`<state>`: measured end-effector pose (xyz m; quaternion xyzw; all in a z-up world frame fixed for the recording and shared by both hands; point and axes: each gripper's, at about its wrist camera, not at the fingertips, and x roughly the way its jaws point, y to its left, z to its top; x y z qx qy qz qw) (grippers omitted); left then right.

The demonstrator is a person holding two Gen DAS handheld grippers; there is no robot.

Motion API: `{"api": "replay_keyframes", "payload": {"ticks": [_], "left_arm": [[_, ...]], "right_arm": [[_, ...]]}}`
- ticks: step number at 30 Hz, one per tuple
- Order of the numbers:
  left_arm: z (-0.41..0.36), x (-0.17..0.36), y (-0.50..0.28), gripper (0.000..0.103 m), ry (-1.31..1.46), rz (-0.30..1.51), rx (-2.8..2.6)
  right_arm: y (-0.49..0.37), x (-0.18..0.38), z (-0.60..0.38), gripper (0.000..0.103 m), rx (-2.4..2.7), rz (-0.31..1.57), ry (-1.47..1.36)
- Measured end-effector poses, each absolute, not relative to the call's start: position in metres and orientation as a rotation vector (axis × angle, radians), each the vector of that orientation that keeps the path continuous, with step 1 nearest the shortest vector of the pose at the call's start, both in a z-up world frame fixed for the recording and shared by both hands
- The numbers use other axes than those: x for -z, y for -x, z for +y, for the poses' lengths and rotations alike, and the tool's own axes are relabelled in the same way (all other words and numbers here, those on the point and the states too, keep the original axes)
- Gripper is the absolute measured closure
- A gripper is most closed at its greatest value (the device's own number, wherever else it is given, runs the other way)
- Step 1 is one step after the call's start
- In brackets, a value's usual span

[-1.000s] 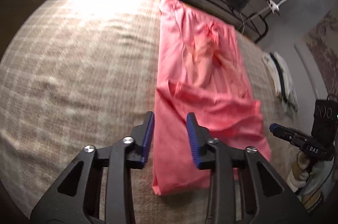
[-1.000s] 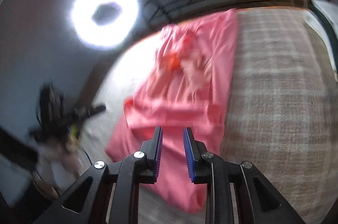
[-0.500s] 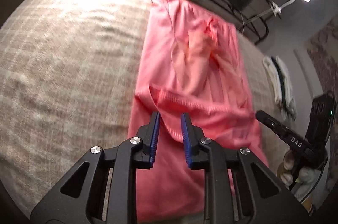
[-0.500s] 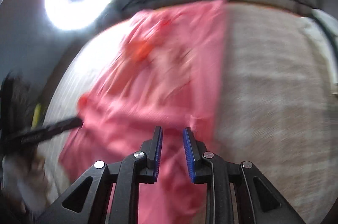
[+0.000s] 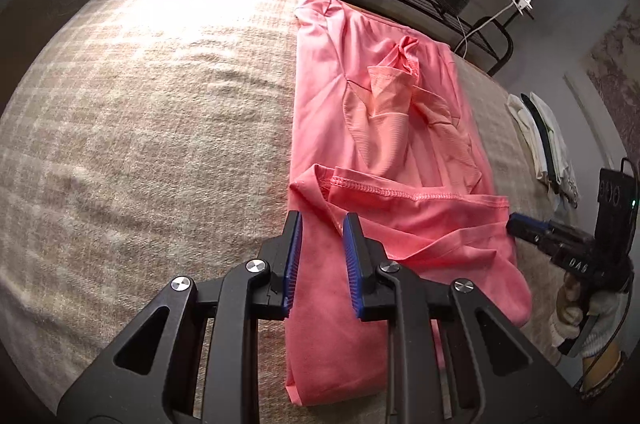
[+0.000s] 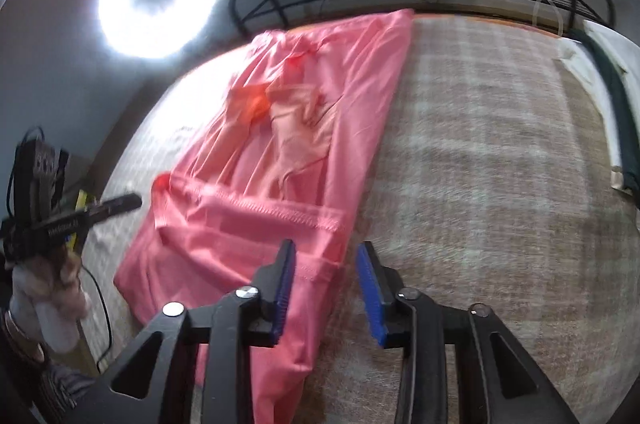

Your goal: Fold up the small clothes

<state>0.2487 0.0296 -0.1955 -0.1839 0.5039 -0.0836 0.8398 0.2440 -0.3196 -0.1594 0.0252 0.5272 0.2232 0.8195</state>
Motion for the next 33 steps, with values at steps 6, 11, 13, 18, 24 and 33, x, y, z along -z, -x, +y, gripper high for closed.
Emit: {"api": "replay_keyframes", "payload": {"ticks": [6, 11, 13, 18, 24, 33], "left_arm": [[0.031, 0.196, -0.249, 0.083, 0.369, 1.068, 0.154], [0.030, 0.198, -0.249, 0.083, 0.363, 1.076, 0.153], [0.028, 0.198, -0.249, 0.083, 0.355, 1.078, 0.162], [0.011, 0.201, -0.249, 0.083, 0.330, 1.121, 0.276], [-0.013, 0.216, -0.262, 0.083, 0.249, 1.140, 0.257], [0.018, 0.173, -0.308, 0.083, 0.336, 0.944, 0.072]], "right_arm": [[-0.243, 0.159, -0.308, 0.102, -0.466, 1.081, 0.022], [-0.256, 0.150, -0.323, 0.086, -0.328, 1.048, -0.014], [-0.253, 0.144, -0.322, 0.068, -0.309, 1.016, 0.010], [-0.242, 0.133, -0.300, 0.078, -0.490, 1.000, -0.022], [-0.232, 0.154, -0.260, 0.081, -0.650, 1.096, 0.024], [-0.269, 0.141, -0.307, 0.073, -0.396, 1.009, -0.067]]}}
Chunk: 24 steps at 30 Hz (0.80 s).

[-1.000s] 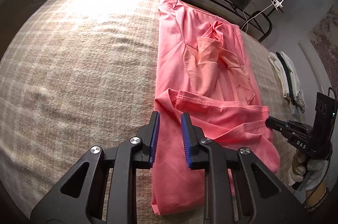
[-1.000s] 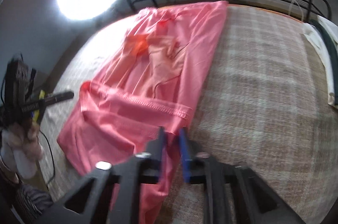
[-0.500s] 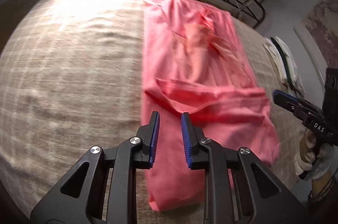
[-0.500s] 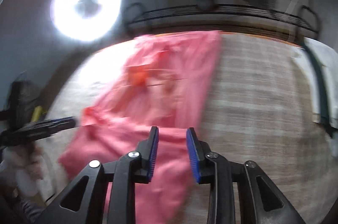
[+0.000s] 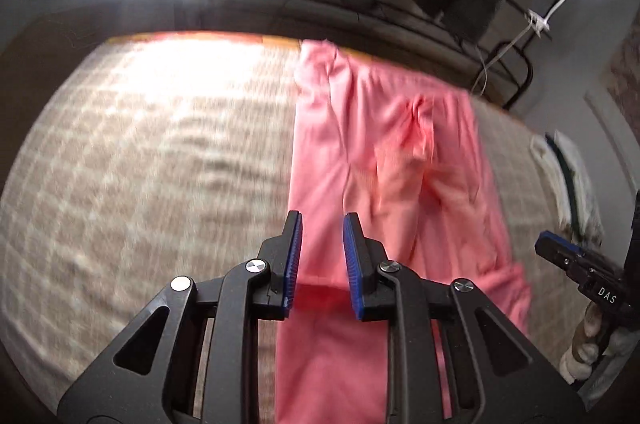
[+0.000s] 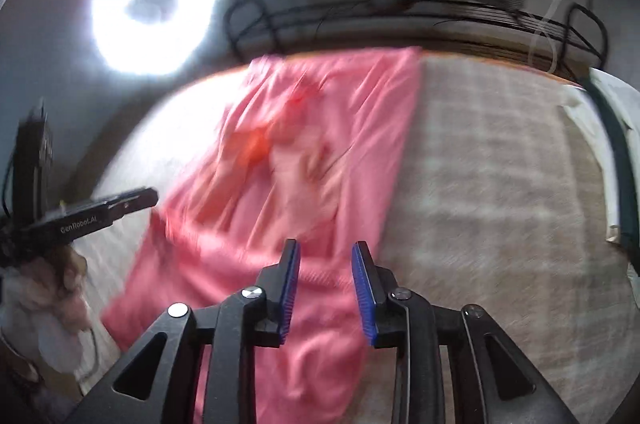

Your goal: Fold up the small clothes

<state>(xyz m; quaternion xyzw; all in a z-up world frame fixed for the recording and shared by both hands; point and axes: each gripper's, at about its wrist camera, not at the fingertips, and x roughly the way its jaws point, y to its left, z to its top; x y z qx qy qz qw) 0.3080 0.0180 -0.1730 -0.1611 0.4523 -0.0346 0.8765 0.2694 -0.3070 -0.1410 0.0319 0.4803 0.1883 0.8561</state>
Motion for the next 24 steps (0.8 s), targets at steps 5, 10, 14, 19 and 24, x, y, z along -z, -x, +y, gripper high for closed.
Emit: {"api": "replay_keyframes", "payload": {"ticks": [5, 10, 14, 19, 24], "left_arm": [[0.035, 0.181, -0.342, 0.083, 0.347, 0.941, 0.071], [0.051, 0.201, -0.396, 0.083, 0.382, 0.984, 0.098], [0.056, 0.212, -0.444, 0.060, 0.406, 0.984, 0.129], [0.059, 0.233, -0.495, 0.058, 0.456, 1.018, 0.129], [0.062, 0.238, -0.533, 0.057, 0.481, 0.989, 0.115]], "right_arm": [[-0.301, 0.131, -0.331, 0.067, -0.393, 0.968, -0.150], [-0.348, 0.149, -0.338, 0.067, -0.386, 0.996, -0.140], [-0.389, 0.161, -0.348, 0.067, -0.383, 1.003, -0.215], [-0.445, 0.181, -0.353, 0.066, -0.389, 1.010, -0.331], [-0.487, 0.192, -0.339, 0.066, -0.402, 1.021, -0.348]]}}
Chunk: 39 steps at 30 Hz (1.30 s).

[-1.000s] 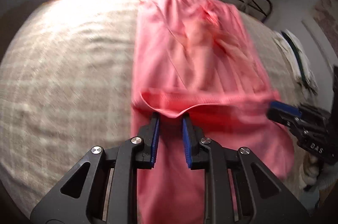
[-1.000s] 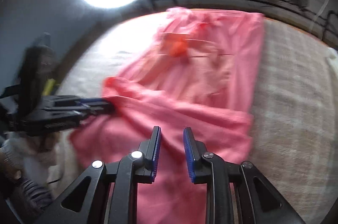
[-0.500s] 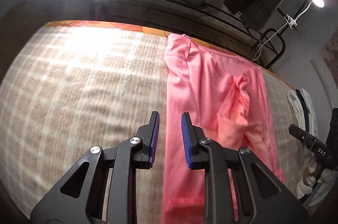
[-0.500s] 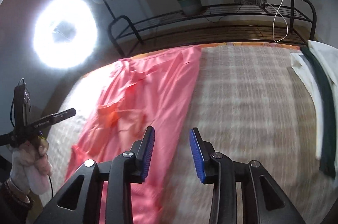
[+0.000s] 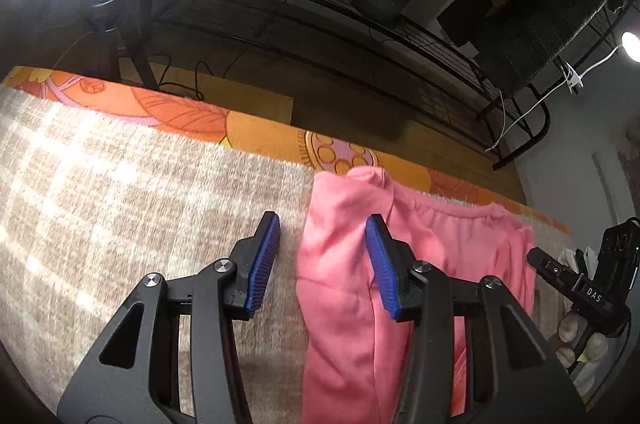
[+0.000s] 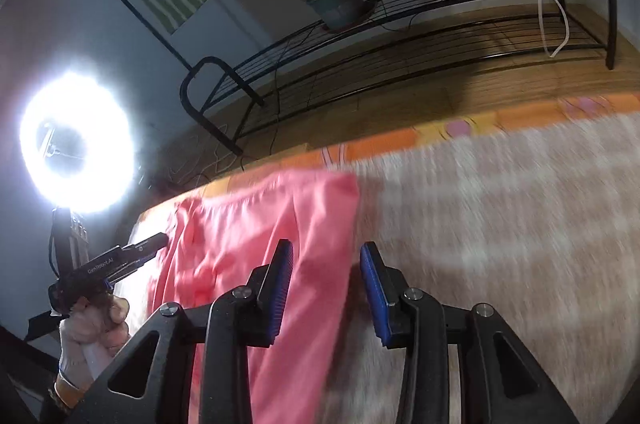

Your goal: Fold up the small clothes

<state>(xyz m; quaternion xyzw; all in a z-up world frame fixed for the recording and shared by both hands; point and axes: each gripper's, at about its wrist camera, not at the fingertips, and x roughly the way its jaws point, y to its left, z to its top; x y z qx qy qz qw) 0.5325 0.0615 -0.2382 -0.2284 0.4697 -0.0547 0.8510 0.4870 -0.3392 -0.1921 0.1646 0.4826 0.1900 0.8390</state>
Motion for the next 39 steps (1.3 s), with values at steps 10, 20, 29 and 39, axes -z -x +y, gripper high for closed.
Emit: {"api": "replay_keyframes", "payload": {"ticks": [10, 20, 29, 39], "left_arm": [[0.034, 0.230, -0.547, 0.100, 0.375, 0.943, 0.162], [0.047, 0.178, -0.481, 0.101, 0.412, 0.861, 0.204], [0.045, 0.131, -0.367, 0.101, 0.356, 0.797, 0.243], [0.039, 0.156, -0.236, 0.101, 0.375, 0.832, 0.229]], "right_arm": [[-0.518, 0.196, -0.313, 0.101, -0.427, 1.015, -0.280], [-0.470, 0.134, -0.317, 0.102, -0.480, 0.893, -0.247], [-0.374, 0.076, -0.309, 0.102, -0.511, 0.836, -0.089], [-0.232, 0.074, -0.300, 0.102, -0.563, 0.828, 0.050]]}}
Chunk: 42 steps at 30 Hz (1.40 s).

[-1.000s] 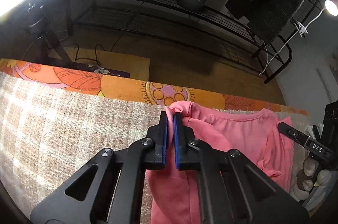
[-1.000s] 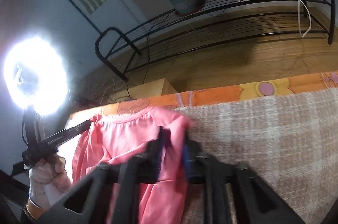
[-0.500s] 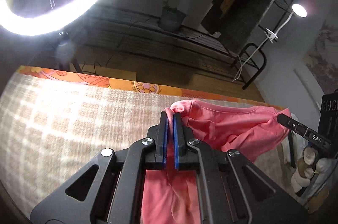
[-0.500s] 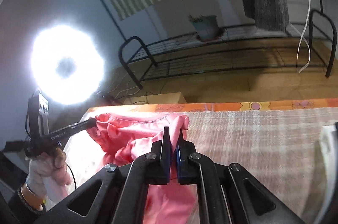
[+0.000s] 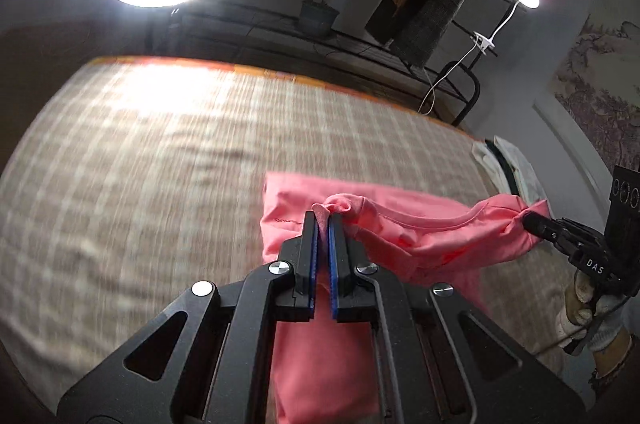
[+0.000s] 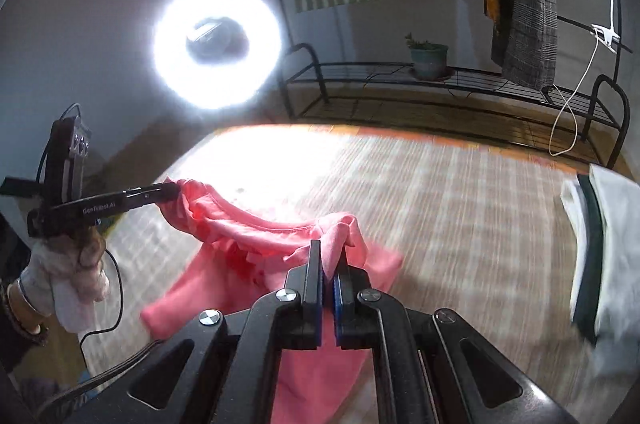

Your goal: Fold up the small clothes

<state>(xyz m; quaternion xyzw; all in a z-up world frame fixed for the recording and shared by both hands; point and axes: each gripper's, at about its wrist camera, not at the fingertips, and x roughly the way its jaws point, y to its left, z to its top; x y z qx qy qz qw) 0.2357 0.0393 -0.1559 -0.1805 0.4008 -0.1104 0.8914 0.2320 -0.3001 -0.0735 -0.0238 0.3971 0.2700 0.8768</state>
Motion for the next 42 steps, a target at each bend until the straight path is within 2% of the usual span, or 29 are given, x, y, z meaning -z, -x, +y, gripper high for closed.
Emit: {"api": "replay_keyframes", "payload": {"ticks": [10, 16, 21, 25, 26, 27, 28, 29, 30, 31, 35, 36, 37, 39, 42], "left_arm": [[0.032, 0.191, -0.186, 0.101, 0.301, 0.853, 0.197], [0.035, 0.185, -0.150, 0.101, 0.239, 0.828, 0.254], [0.049, 0.183, -0.122, 0.101, 0.291, 0.838, 0.297], [0.069, 0.183, -0.117, 0.100, 0.410, 0.844, 0.294], [0.076, 0.183, -0.117, 0.094, 0.465, 0.844, 0.288], [0.080, 0.183, -0.119, 0.079, 0.508, 0.845, 0.284], [0.084, 0.184, -0.121, 0.070, 0.550, 0.847, 0.277], [0.087, 0.184, -0.125, 0.061, 0.590, 0.847, 0.262], [0.089, 0.184, -0.127, 0.061, 0.615, 0.846, 0.250], [0.089, 0.185, -0.129, 0.061, 0.625, 0.848, 0.246], [0.086, 0.185, -0.138, 0.061, 0.606, 0.857, 0.217], [0.085, 0.185, -0.140, 0.061, 0.599, 0.862, 0.216], [0.083, 0.186, -0.142, 0.061, 0.585, 0.870, 0.214], [0.081, 0.187, -0.143, 0.061, 0.565, 0.880, 0.210], [0.084, 0.190, -0.141, 0.061, 0.549, 0.890, 0.208]], "right_arm": [[-0.158, 0.095, -0.297, 0.102, -0.555, 0.830, 0.174], [-0.121, 0.108, -0.295, 0.099, -0.560, 0.803, 0.332], [-0.098, 0.109, -0.311, 0.096, -0.571, 0.819, 0.278], [-0.084, 0.097, -0.325, 0.084, -0.606, 0.807, 0.165], [-0.083, 0.094, -0.327, 0.083, -0.607, 0.799, 0.143], [-0.084, 0.090, -0.328, 0.074, -0.605, 0.789, 0.116], [-0.086, 0.088, -0.328, 0.058, -0.601, 0.784, 0.106], [-0.091, 0.086, -0.325, 0.050, -0.591, 0.783, 0.106], [-0.095, 0.085, -0.322, 0.038, -0.585, 0.780, 0.111], [-0.102, 0.084, -0.318, 0.034, -0.573, 0.775, 0.121], [-0.132, 0.095, -0.301, 0.035, -0.562, 0.807, 0.095], [-0.138, 0.099, -0.297, 0.046, -0.561, 0.817, 0.091], [-0.142, 0.104, -0.292, 0.065, -0.567, 0.826, 0.092], [-0.146, 0.113, -0.280, 0.087, -0.609, 0.853, 0.108], [-0.125, 0.119, -0.265, 0.099, -0.688, 0.848, 0.244]]}}
